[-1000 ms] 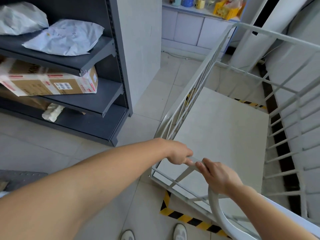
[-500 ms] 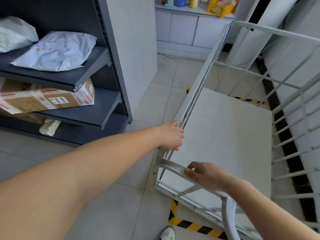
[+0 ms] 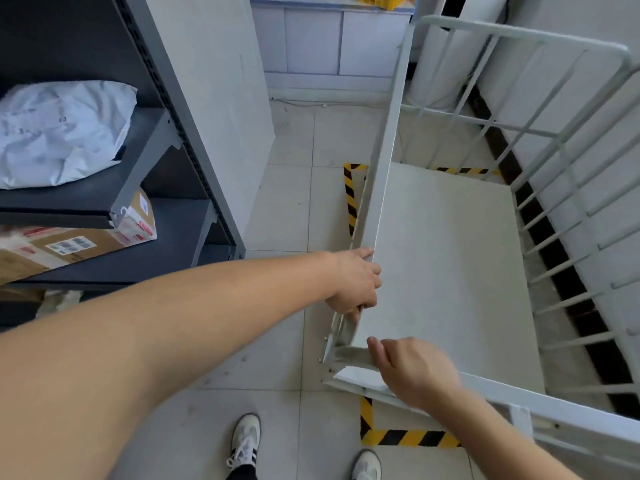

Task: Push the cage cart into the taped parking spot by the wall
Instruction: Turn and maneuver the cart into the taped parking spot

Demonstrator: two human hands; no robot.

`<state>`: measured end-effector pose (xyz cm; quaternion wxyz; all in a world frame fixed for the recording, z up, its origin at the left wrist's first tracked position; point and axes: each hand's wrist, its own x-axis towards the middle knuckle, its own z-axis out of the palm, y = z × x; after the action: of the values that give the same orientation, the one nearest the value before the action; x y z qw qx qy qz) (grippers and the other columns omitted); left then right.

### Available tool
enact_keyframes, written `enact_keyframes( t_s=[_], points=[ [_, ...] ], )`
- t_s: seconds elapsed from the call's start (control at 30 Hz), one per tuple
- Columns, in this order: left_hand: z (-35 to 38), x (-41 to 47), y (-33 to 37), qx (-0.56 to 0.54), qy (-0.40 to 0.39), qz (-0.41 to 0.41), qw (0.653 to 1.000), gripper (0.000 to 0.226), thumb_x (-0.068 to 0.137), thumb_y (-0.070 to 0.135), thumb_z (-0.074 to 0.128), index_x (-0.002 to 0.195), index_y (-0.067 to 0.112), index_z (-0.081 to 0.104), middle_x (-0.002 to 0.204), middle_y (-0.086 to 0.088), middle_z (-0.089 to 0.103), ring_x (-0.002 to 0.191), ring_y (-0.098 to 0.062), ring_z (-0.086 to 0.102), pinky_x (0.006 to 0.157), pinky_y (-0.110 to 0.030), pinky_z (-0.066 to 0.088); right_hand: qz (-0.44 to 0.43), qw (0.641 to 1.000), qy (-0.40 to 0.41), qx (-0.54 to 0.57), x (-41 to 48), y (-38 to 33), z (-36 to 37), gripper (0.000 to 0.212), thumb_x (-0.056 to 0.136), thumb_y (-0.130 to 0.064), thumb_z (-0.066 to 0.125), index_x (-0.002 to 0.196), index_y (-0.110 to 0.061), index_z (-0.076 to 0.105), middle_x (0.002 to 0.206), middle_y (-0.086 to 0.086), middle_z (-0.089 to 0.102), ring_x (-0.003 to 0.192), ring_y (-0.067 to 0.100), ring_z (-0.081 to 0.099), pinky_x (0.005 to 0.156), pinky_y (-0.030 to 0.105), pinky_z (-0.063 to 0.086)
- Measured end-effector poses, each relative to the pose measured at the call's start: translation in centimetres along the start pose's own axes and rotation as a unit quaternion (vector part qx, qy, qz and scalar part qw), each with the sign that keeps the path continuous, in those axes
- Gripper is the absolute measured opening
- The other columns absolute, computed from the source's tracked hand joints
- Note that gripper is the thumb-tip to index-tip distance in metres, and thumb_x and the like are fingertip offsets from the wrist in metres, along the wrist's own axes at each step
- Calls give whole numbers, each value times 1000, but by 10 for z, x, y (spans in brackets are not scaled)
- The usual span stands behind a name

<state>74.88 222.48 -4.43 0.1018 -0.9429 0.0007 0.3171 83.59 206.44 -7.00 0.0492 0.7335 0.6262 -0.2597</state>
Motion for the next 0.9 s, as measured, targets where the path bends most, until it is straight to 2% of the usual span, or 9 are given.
enact_keyframes(
  t_s=[0.23,0.37,0.9],
  points=[
    [5,-4,-5,-5,22,52,998,37,97,42,34,125,25,52,122,-2,52,127,-25,33,113,-58,3,59,996,53,-41,-4,-6,9,57,94,-53,21,68,-11,50,60,6,56,57,19,54,53,33,39],
    [7,-5,-9,-26,20,64,997,36,98,38,32,124,25,52,123,-3,51,129,-28,28,113,-59,-3,88,992,68,-56,-2,-9,9,54,94,-51,25,65,-12,49,56,5,55,54,19,54,54,36,42],
    [1,-8,-8,-2,2,73,997,37,100,34,27,128,23,48,127,-5,48,131,-32,24,111,-61,-6,87,988,98,-77,2,-6,15,59,90,-54,21,62,-15,54,55,3,58,50,17,54,52,35,44]
  ],
)
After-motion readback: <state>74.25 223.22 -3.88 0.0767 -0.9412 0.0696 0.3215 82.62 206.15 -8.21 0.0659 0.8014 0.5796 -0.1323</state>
